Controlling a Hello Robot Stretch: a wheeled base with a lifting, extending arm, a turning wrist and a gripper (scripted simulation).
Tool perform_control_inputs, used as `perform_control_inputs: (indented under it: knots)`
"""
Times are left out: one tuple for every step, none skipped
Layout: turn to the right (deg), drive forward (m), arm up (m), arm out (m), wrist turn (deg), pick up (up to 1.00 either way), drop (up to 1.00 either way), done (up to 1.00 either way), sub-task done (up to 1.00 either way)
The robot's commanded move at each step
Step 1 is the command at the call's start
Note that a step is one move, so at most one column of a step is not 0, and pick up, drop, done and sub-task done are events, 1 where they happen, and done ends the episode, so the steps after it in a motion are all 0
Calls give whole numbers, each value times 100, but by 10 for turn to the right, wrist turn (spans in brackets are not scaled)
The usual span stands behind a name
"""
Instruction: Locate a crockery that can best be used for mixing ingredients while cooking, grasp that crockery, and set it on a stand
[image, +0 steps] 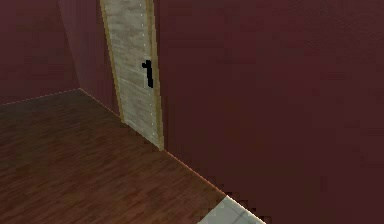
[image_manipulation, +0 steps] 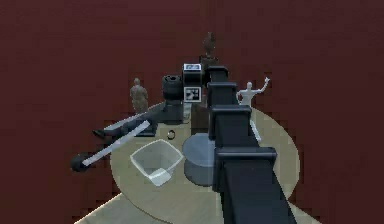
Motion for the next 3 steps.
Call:
perform_control_inputs:
  knots:
    - [0,0,0,0,450,0,0,0,0]
    - [0,0,0,0,60,0,0,0,0]
    - [0,0,-28,0,0,0,0,0,0]
